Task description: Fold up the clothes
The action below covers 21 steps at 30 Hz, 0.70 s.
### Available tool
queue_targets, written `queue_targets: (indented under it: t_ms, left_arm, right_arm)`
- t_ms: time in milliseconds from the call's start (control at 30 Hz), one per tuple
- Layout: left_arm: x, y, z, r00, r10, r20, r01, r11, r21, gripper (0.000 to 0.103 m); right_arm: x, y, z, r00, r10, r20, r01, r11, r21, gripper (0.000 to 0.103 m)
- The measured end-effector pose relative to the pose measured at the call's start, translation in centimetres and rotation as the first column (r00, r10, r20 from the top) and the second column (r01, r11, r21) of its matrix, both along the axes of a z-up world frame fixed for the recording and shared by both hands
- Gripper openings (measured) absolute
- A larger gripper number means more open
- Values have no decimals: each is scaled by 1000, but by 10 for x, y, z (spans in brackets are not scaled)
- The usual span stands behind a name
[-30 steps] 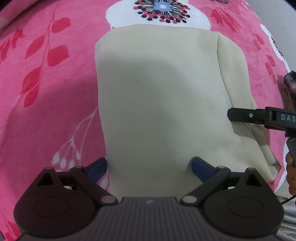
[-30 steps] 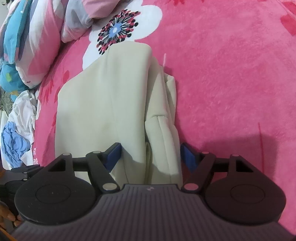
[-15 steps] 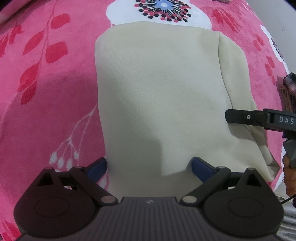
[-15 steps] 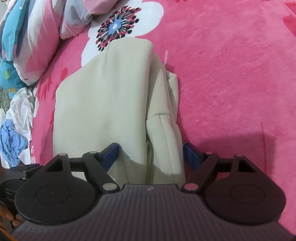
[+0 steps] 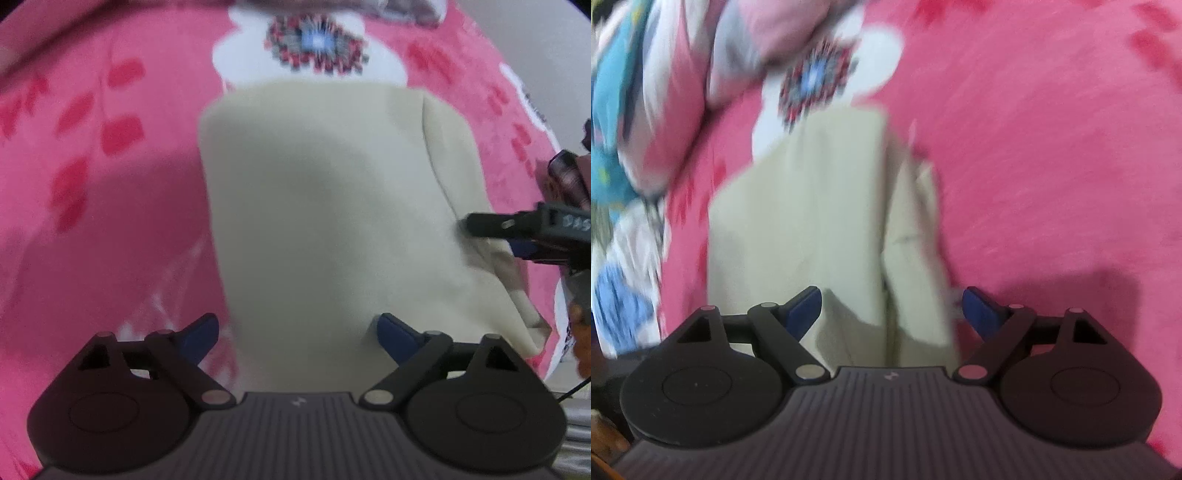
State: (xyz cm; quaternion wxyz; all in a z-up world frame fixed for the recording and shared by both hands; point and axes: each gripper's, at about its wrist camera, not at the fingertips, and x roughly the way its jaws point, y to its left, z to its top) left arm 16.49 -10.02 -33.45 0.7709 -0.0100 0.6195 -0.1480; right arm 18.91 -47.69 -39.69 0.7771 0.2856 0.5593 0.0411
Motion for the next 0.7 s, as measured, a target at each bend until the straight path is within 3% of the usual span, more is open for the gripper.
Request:
queue_targets:
  t_ms: [67,133,233,300,433,500,667,700]
  left_arm:
    - [-11,-26,1,999,-8,48,9,1000,-12,93]
    - [4,-42,0,996,-30,81,33,998,-44,93]
    - [6,-61,6,991,-80,110,91,991,-97,91]
    - [28,-84,2,986,-124,109,137,983,-123,86]
    - [35,-128,-9,968,-217,127,233,963,-135,76]
    - [39,-149,-15,956,-260,135,277,952,-131,74]
    - [46,-190,-27,927,-344,152,358,930,-78,66]
    - [48,-197,-30,921,-359,154,372,926,-65,57]
  right_arm:
    - [-19,-19,11,993,-112,26,111,994,21,83]
    - [-38,-33,16,981,-190,27,189,981,48,79]
    - [-58,-37,18,980,-197,10,196,980,41,62]
    - [-64,-31,18,985,-169,18,168,985,33,53]
    - [-72,-21,18,995,-92,46,92,996,-3,39]
    - [-73,-16,18,997,-47,61,48,999,-22,26]
    - [-79,-11,23,990,65,122,-58,997,-59,20]
    - [-80,-9,24,987,91,134,-82,994,-72,18]
